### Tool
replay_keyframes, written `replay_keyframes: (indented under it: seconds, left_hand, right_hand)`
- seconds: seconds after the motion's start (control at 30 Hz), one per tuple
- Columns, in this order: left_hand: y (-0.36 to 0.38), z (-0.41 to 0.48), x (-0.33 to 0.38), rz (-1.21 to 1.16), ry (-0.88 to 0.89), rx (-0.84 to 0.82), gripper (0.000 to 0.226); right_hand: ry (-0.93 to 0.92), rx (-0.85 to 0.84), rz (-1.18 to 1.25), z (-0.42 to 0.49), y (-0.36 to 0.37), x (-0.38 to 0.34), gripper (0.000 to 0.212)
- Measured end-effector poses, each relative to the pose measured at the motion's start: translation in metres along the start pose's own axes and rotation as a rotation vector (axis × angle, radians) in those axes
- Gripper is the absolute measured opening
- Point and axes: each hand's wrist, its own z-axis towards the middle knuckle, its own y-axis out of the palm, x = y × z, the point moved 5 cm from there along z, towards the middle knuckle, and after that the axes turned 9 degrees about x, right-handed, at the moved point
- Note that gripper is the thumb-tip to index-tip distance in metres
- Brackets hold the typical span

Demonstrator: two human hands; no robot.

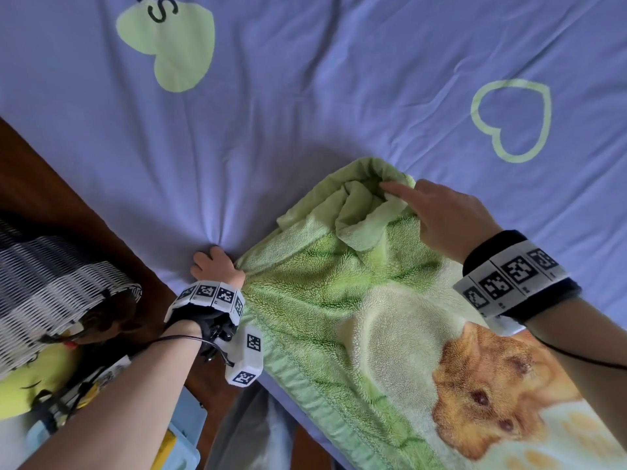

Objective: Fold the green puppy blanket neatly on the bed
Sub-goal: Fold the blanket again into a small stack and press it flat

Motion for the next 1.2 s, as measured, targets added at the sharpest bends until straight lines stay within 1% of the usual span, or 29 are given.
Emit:
replay_keyframes:
  seconds: [0.07, 0.1, 0.2, 0.27, 0.33, 0.4, 0.5, 0.57, 0.67, 0.73, 0.8, 0.83, 0.87, 0.93, 1.0, 1.1, 1.17, 1.2]
  left_hand:
    - [0.000, 0.000, 0.000, -0.006, 0.000, 0.003, 0.044]
    - [0.001, 0.000, 0.000, -0.007, -0.001, 0.003, 0.044]
    - [0.001, 0.001, 0.000, -0.009, -0.001, 0.000, 0.044]
    - [0.001, 0.002, 0.000, -0.004, 0.004, -0.005, 0.044]
    - [0.002, 0.002, -0.001, -0.003, 0.006, -0.011, 0.044]
    - [0.002, 0.002, -0.001, -0.005, 0.004, -0.016, 0.044]
    - [0.000, 0.002, -0.001, -0.001, 0.005, -0.017, 0.045]
    - [-0.001, 0.002, -0.001, -0.003, 0.008, -0.014, 0.045]
    - [-0.001, 0.000, 0.000, -0.005, 0.011, -0.016, 0.045]
    - [-0.002, 0.000, 0.000, -0.006, 0.011, -0.016, 0.045]
    - [-0.002, 0.000, 0.000, -0.008, 0.010, -0.019, 0.044]
    - [-0.002, 0.000, 0.000, -0.007, 0.011, -0.022, 0.044]
    - [-0.002, 0.000, 0.000, -0.006, 0.012, -0.024, 0.044]
    - [-0.002, -0.001, 0.000, -0.009, 0.015, -0.014, 0.044]
    - [-0.002, -0.002, 0.000, -0.016, 0.016, 0.000, 0.045]
    - [-0.002, -0.001, 0.000, -0.023, 0.018, 0.003, 0.045]
    - [-0.002, -0.001, -0.001, -0.015, 0.012, -0.001, 0.046]
    - [-0.002, -0.001, -0.001, -0.010, 0.011, -0.002, 0.047]
  right_hand:
    - [-0.006, -0.024, -0.022, 0.005, -0.004, 0.001, 0.081]
    - [-0.026, -0.007, -0.041, 0.010, -0.008, 0.000, 0.078]
    - [-0.162, 0.081, -0.155, 0.026, -0.022, -0.008, 0.055]
    - [-0.249, 0.084, -0.172, 0.036, -0.023, -0.011, 0.040]
    - [-0.272, 0.063, -0.151, 0.042, -0.019, -0.009, 0.032]
    - [-0.235, 0.053, -0.144, 0.045, -0.016, -0.003, 0.033]
    - [-0.104, 0.006, -0.122, 0.044, -0.013, 0.009, 0.031]
    - [-0.033, -0.030, -0.109, 0.042, -0.012, 0.017, 0.034]
    - [0.054, 0.005, -0.085, 0.039, -0.020, 0.024, 0.039]
    - [0.101, 0.003, -0.033, 0.039, -0.027, 0.028, 0.034]
    - [0.149, -0.002, 0.003, 0.042, -0.040, 0.038, 0.023]
    - [0.172, 0.033, 0.014, 0.045, -0.051, 0.045, 0.016]
    - [0.191, 0.109, 0.018, 0.050, -0.064, 0.054, 0.013]
    - [0.226, 0.308, -0.015, 0.059, -0.091, 0.074, 0.016]
    - [0.254, 0.420, -0.089, 0.065, -0.105, 0.085, 0.017]
    - [0.294, 0.405, -0.178, 0.065, -0.093, 0.090, 0.015]
    - [0.285, 0.350, -0.211, 0.057, -0.075, 0.091, 0.015]
    - [0.270, 0.308, -0.213, 0.053, -0.065, 0.091, 0.019]
